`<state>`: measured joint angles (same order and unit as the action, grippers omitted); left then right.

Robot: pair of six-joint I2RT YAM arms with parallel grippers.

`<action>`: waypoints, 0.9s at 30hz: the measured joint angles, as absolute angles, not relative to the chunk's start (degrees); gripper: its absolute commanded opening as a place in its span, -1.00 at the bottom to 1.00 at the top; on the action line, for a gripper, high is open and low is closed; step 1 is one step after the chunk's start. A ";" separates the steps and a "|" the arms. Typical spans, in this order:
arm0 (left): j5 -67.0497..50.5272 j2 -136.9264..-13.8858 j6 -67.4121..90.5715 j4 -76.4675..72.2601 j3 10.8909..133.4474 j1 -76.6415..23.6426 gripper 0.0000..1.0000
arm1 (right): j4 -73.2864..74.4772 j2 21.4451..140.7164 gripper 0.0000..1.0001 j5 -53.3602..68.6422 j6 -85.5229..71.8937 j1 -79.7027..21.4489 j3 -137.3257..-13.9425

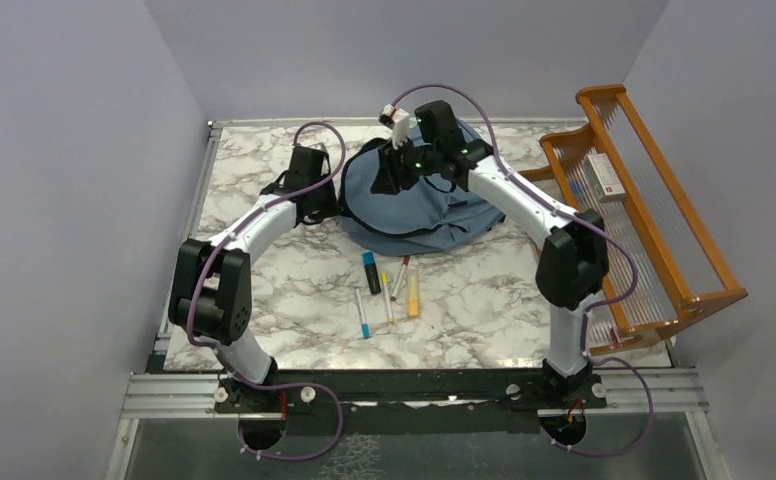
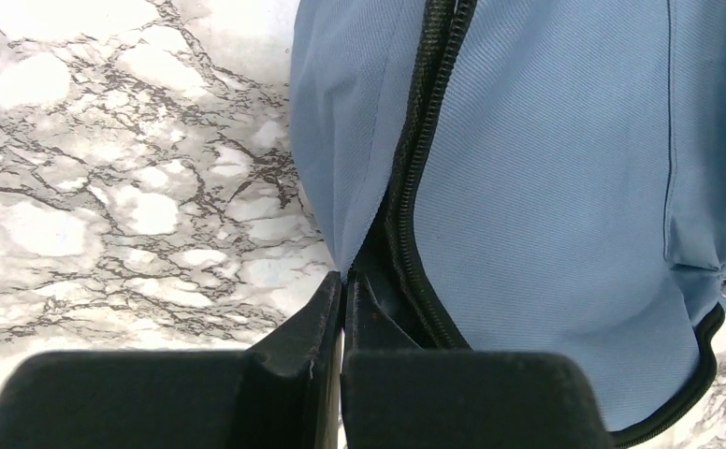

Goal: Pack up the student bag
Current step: Adjust the student bag at the center of the board.

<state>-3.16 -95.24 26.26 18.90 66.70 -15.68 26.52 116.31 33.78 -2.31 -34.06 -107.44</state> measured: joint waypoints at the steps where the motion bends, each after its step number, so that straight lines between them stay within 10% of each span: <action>1: -3.31 -95.04 26.22 18.92 66.54 -15.51 -1.00 | 25.87 114.08 -0.14 31.62 -2.22 -34.06 -104.60; 7: -5.26 -93.97 24.21 18.26 66.30 -15.07 -0.99 | 19.46 98.19 -0.01 14.33 -5.19 -34.06 -86.35; 16: -9.96 -90.45 17.98 17.85 66.87 -14.98 -0.39 | 16.71 85.49 0.03 -2.55 -13.56 -30.35 -68.14; 27: -14.31 -83.24 15.97 13.39 70.17 -14.96 0.98 | 16.84 85.45 0.04 7.18 -18.37 -16.53 -59.18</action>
